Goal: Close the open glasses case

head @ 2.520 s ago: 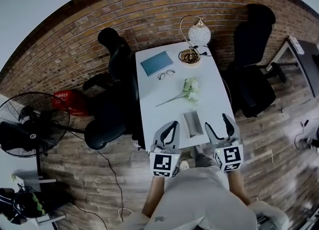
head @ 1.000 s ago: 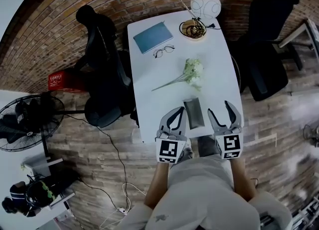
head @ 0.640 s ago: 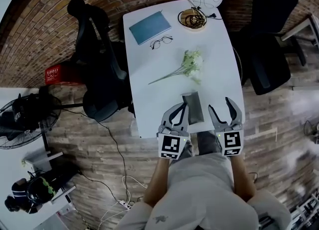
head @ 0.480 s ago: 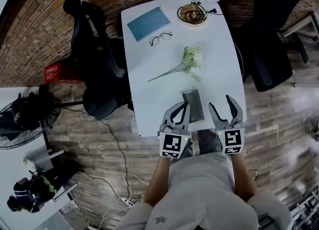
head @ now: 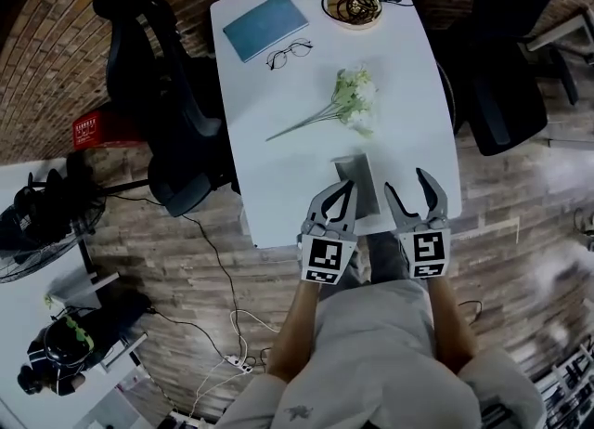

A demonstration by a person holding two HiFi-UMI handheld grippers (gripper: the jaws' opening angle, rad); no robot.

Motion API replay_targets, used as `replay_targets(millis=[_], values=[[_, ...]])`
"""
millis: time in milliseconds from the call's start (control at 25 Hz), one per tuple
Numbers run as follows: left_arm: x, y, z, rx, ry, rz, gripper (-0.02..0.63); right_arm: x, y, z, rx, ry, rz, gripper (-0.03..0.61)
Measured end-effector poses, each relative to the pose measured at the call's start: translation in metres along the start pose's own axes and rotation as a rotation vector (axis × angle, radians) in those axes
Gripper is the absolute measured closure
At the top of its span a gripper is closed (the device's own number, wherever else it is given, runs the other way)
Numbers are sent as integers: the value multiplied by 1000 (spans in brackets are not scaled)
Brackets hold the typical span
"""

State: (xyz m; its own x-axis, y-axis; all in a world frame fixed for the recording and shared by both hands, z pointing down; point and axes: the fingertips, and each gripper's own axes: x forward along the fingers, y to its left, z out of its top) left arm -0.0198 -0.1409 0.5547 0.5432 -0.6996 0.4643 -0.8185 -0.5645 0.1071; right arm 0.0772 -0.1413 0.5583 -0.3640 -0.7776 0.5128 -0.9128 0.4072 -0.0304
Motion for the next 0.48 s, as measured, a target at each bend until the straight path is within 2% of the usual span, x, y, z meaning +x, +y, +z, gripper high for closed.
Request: replay_targets(millis=[480], values=[[22, -2, -33, -27, 65, -15, 609, 18, 1, -28, 10, 71, 16, 291]])
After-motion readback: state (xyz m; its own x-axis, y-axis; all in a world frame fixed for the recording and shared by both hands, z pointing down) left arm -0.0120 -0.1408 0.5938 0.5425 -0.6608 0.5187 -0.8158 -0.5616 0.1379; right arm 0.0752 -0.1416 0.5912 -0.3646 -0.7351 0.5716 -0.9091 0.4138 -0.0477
